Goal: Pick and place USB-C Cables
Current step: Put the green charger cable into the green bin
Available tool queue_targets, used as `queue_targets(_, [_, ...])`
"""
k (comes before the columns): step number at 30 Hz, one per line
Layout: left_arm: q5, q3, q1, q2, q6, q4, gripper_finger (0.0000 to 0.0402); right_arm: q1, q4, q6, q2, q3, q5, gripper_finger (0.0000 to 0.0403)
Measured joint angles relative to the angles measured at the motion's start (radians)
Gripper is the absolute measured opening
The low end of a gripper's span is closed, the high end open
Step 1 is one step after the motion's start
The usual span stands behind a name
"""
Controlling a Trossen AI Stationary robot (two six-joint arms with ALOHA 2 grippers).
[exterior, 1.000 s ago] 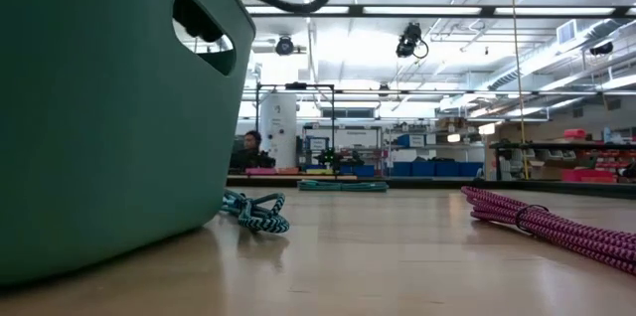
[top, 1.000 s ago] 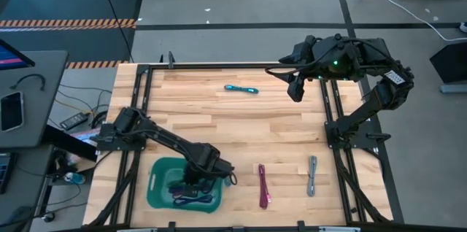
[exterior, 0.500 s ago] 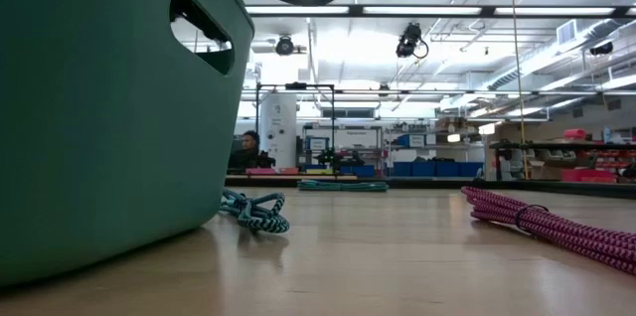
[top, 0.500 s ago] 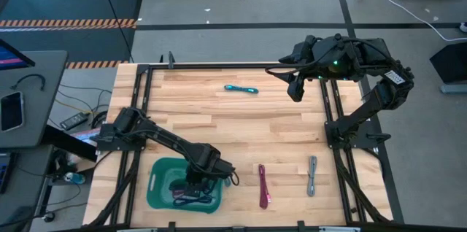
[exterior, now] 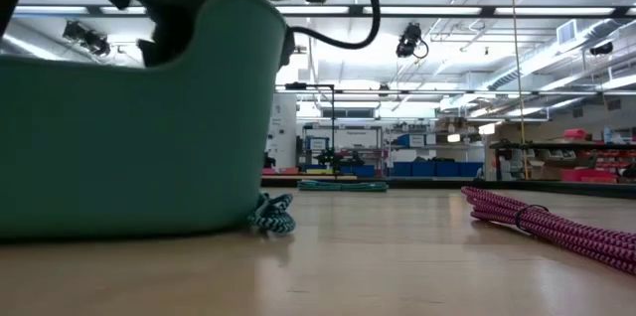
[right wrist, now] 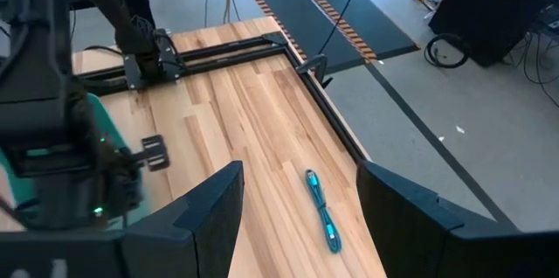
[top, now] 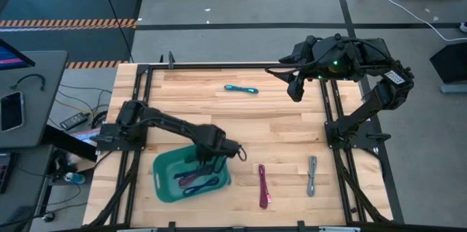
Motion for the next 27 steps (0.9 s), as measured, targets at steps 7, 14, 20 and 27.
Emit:
queue_targets(7, [0.032,0.001,0.078,0.0,-0.019,-0.041,0.0021,0.0,-0.002,0.002,0.0,0.0,0.0,0.0229])
queue_targets(14, [0.083,0.049,0.04,0.0,-0.007,-0.229,0.0021,0.0,-0.017,0.001,0.0,0.0,0.0,0.0229])
queue_targets(20, [0.073,0.255,-0.004,-0.002,-0.031,-0.288,0.0021,0.0,-0.026,0.0,0.0,0.0,0.0,0.0229])
queue_targets(27, [0.081,0.429,-0.069,-0.003,-0.126,-0.319,0.0021,0.0,-0.039,0.001,0.0,0.0,0.0,0.0229])
